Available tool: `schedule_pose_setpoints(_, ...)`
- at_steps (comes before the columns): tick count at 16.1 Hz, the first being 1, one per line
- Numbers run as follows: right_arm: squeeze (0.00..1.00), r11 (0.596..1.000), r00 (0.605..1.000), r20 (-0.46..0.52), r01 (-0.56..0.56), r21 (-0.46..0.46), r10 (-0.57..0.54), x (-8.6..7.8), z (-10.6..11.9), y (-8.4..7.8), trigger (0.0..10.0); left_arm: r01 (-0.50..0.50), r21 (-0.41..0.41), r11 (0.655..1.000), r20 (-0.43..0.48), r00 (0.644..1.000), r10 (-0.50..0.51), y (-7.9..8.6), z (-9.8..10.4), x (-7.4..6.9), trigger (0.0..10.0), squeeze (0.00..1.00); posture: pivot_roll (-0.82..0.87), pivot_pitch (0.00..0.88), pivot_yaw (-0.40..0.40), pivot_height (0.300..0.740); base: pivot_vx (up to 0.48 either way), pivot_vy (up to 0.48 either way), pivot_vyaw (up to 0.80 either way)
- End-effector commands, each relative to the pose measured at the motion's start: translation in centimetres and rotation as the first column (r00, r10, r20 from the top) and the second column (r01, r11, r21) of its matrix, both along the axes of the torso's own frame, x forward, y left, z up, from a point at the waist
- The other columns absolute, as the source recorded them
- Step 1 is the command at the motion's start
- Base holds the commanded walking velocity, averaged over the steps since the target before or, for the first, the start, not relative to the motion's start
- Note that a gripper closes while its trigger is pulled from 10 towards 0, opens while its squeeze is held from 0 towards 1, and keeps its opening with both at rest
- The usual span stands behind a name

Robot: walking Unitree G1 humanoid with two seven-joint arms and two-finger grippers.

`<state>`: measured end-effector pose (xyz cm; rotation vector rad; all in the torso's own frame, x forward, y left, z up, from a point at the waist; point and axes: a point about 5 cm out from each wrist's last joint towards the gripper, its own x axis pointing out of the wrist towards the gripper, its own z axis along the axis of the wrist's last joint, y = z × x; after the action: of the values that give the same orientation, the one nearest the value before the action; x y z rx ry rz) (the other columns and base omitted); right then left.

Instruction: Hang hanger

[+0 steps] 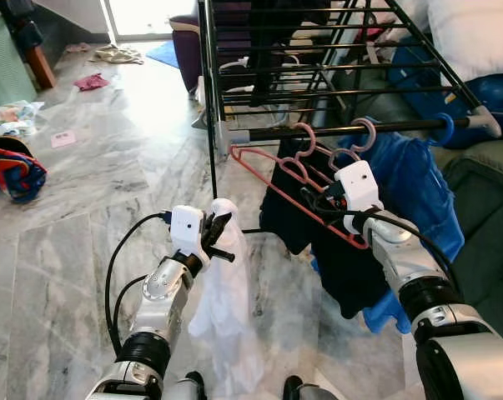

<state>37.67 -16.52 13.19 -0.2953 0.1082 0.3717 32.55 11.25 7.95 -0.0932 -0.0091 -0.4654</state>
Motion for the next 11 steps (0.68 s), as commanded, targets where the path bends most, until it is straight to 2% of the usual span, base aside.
schedule_pose_setpoints(1, 0.00, 1.000, 1.000, -0.020, 0.000, 0.005, 0.000, 0.1, 0.0, -0.4, 10.0, 0.016, 0.001, 1.000, 0.032, 0.999, -0.016, -0.2, 0.7, 0.1, 10.0, 0.00, -0.02, 0.179, -0.009, 0.740, 0.000, 0.000, 0.00)
schedule_pose_setpoints(4, 0.00, 1.000, 1.000, -0.029, -0.008, 0.013, 0.008, 0.1, -0.2, -0.3, 10.0, 0.035, 0.000, 0.999, 0.048, 0.998, -0.035, -0.2, 0.9, 0.0, 10.0, 0.00, -0.02, 0.180, -0.006, 0.740, 0.000, 0.000, 0.00)
schedule_pose_setpoints(8, 0.00, 0.999, 0.999, 0.008, -0.043, 0.031, 0.043, -0.3, -0.6, 1.0, 10.0, 0.045, 0.003, 0.999, 0.048, 0.998, -0.045, -0.3, 0.9, -0.2, 10.0, 0.00, -0.02, 0.180, -0.005, 0.740, 0.373, 0.000, 0.00)
schedule_pose_setpoints(10, 0.00, 0.998, 0.999, 0.019, -0.040, 0.041, 0.039, -0.6, -1.0, 1.1, 10.0, 0.047, 0.000, 0.999, 0.043, 0.998, -0.047, -0.3, 0.9, -0.2, 10.0, 0.00, -0.02, 0.181, -0.002, 0.740, 0.394, 0.000, 0.00)
schedule_pose_setpoints(11, 0.00, 0.999, 0.999, 0.013, -0.032, 0.032, 0.031, -0.9, -1.4, 1.0, 10.0, 0.036, -0.001, 0.999, 0.031, 0.999, -0.036, -0.2, 0.8, -0.2, 10.0, 0.00, -0.02, 0.181, -0.001, 0.740, 0.000, 0.000, 0.00)
